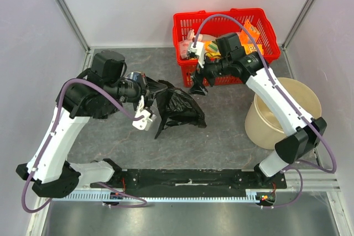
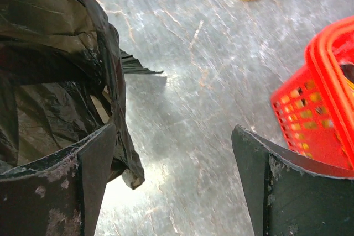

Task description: Put the trash bags into the trash bin

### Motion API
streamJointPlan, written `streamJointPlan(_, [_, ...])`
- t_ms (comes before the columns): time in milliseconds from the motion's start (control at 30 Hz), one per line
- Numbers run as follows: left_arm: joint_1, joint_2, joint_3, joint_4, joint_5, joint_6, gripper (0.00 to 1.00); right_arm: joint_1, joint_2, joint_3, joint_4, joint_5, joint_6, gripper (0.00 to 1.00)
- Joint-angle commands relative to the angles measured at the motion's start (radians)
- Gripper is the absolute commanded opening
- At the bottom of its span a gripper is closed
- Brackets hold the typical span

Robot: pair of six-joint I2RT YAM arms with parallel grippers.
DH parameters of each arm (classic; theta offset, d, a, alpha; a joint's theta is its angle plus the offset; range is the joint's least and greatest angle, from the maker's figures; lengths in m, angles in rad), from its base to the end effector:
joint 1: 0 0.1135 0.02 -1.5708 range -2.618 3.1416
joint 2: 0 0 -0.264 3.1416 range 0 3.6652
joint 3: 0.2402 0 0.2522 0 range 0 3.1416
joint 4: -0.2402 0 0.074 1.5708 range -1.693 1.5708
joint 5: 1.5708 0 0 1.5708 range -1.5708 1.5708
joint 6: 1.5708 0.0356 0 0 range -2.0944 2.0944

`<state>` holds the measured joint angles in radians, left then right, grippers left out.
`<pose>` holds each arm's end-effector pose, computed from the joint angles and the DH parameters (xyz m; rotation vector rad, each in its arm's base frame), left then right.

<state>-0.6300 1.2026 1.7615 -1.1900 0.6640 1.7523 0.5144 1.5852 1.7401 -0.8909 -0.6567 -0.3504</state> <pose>0.1351 -0.1257 0.4804 2.0108 0.4209 -0.0439 0.2786 0.1824 0.4059 -1.2418 1.8857 0.8391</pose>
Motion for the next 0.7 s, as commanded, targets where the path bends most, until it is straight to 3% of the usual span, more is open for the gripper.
streamJointPlan(0, [-0.002, 0.0, -0.01, 0.072, 0.019, 0.015, 0.02, 0.025, 0.024, -0.014, 0.06, -0.129, 0.027, 0.92])
streamJointPlan(467, [-0.005, 0.026, 0.009, 0.173, 0.031, -0.042, 0.02, 0.131, 0.094, -0.065, 0.07, -0.196, 0.022, 0.94])
streamJointPlan(500, [-0.004, 0.029, 0.016, 0.176, 0.032, -0.057, 0.02, 0.137, 0.107, -0.067, 0.073, -0.181, 0.022, 0.91])
streamJointPlan(667, [-0.004, 0.014, -0.016, 0.147, -0.032, -0.03, 0.02, 0.138, 0.122, -0.048, 0.067, -0.057, 0.016, 0.41])
